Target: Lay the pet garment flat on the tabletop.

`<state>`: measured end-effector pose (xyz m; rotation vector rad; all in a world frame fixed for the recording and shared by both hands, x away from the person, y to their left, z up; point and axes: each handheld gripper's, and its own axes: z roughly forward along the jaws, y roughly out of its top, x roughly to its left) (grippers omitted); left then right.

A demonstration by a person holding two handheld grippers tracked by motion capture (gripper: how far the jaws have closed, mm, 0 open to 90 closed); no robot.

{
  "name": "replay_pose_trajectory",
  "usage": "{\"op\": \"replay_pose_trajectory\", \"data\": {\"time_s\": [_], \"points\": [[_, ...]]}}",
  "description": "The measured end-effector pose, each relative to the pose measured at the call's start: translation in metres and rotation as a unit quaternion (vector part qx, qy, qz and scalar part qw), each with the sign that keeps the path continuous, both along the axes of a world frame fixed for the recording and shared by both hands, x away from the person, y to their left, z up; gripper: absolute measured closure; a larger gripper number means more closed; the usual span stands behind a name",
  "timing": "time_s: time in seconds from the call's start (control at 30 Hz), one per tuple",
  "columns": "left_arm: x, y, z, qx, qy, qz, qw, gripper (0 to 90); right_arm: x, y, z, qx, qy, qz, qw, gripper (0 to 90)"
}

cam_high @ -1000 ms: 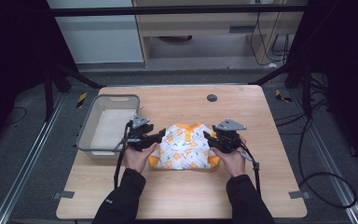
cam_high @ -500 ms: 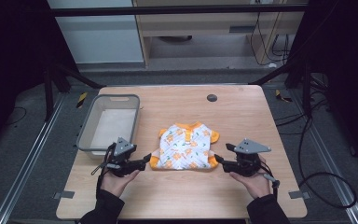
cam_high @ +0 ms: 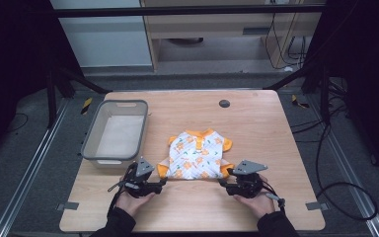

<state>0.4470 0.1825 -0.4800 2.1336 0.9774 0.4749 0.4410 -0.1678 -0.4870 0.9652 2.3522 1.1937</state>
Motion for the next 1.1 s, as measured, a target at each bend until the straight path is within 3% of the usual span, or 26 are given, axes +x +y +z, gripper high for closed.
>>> {"op": "replay_pose_trajectory", "data": {"time_s": [0.23,0.3,0.33,0.37,0.43,0.57,0.77,0.97,1.1], "points": [[0.008,-0.014,-0.012,0.009,0.017,-0.016,0.9997,40.9,0.006,0.011,-0.008,-0.009,0.009,0.015,0.9998,53.2],[0.010,-0.016,-0.014,0.009,0.026,-0.019,0.9994,48.3,0.006,0.012,-0.009,-0.010,0.011,0.019,0.9997,58.1],[0.011,-0.016,-0.014,0.007,0.031,-0.018,0.9993,55.1,0.007,0.012,-0.010,-0.013,0.012,0.019,0.9997,65.5],[0.011,-0.016,-0.014,0.007,0.031,-0.018,0.9993,58.8,0.007,0.012,-0.010,-0.013,0.012,0.019,0.9997,65.5],[0.012,-0.014,-0.013,0.003,0.036,-0.016,0.9992,63.1,0.009,0.012,-0.012,-0.023,0.017,0.014,0.9995,75.9],[0.010,-0.013,-0.009,-0.001,0.041,-0.021,0.9989,76.8,0.008,0.011,-0.010,-0.016,0.017,0.018,0.9996,81.4],[-0.004,-0.008,0.015,-0.039,0.029,-0.044,0.9978,81.7,-0.002,0.005,0.011,0.023,-0.003,0.029,0.9993,82.8],[-0.030,0.000,0.055,-0.084,0.010,-0.078,0.9934,81.9,-0.023,-0.008,0.043,0.050,-0.007,0.049,0.9975,82.6],[-0.021,-0.003,0.069,-0.096,0.009,-0.062,0.9934,81.6,-0.019,-0.013,0.063,0.081,0.015,0.046,0.9956,82.2]]}}
